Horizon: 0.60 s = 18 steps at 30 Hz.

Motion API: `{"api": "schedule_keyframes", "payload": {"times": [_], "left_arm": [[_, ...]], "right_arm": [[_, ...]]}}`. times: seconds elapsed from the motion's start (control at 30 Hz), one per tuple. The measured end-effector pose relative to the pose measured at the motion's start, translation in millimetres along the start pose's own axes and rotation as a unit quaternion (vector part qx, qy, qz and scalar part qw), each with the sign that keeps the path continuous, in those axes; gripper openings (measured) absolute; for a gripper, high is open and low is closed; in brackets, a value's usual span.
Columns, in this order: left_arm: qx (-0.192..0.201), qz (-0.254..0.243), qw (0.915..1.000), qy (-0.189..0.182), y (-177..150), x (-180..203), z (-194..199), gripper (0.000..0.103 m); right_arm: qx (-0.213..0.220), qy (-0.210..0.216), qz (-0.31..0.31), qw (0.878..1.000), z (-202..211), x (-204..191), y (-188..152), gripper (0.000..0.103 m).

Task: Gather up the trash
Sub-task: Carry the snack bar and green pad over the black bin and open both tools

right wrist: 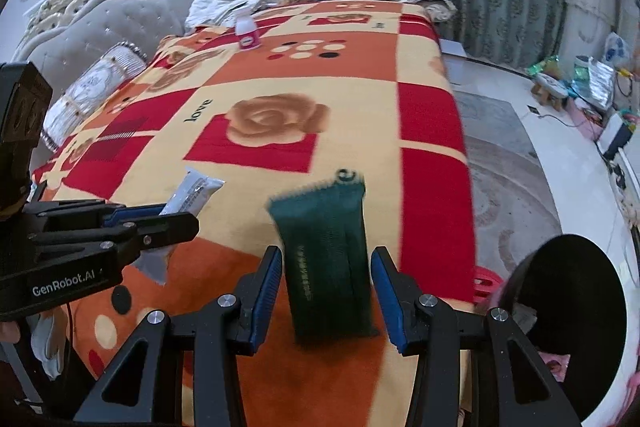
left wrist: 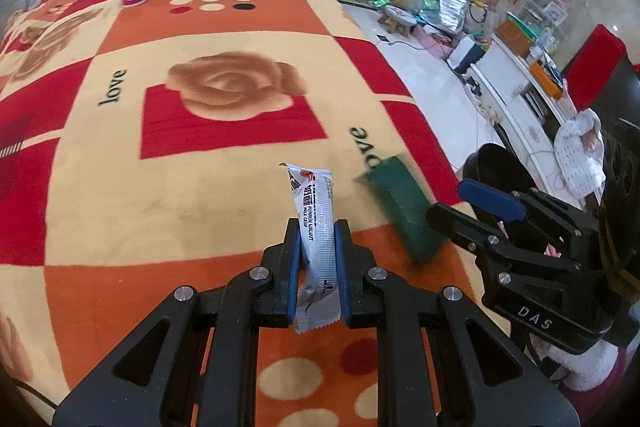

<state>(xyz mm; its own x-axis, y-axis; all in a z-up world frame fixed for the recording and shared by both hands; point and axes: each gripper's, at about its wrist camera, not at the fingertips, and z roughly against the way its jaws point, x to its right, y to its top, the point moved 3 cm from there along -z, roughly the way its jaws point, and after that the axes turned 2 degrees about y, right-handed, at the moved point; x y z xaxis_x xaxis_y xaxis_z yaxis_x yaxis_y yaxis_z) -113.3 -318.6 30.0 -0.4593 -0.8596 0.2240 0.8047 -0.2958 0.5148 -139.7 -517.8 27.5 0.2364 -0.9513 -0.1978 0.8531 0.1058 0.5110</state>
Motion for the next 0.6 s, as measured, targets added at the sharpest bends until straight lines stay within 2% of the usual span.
{"api": "schedule_keyframes", "payload": {"times": [0.2,0.3,0.4,0.47,0.6], "left_arm": [[-0.004,-0.005,1.0,-0.001,1.1,7.4,-4.8,0.014],[-0.005,-0.005,1.0,0.004,0.0,3.7,-4.8,0.014],[-0.006,-0.001,0.9999,0.008,-0.9,-0.7,-4.1,0.014],[-0.006,0.003,0.9999,0.01,-1.3,-3.6,-3.4,0.014],[-0.008,0.004,0.9999,0.01,-2.2,-6.5,-2.6,0.014]], "right_arm": [[0.002,-0.006,-0.014,1.0,7.3,17.2,-2.5,0.045],[-0.004,0.012,-0.026,1.0,4.8,20.6,-4.4,0.045],[-0.016,0.022,-0.03,0.999,-4.0,17.5,-6.0,0.055],[-0.029,0.018,-0.021,0.999,-14.8,12.0,-7.3,0.058],[-0.044,0.006,-0.011,0.999,-34.6,7.6,-9.8,0.058]]}}
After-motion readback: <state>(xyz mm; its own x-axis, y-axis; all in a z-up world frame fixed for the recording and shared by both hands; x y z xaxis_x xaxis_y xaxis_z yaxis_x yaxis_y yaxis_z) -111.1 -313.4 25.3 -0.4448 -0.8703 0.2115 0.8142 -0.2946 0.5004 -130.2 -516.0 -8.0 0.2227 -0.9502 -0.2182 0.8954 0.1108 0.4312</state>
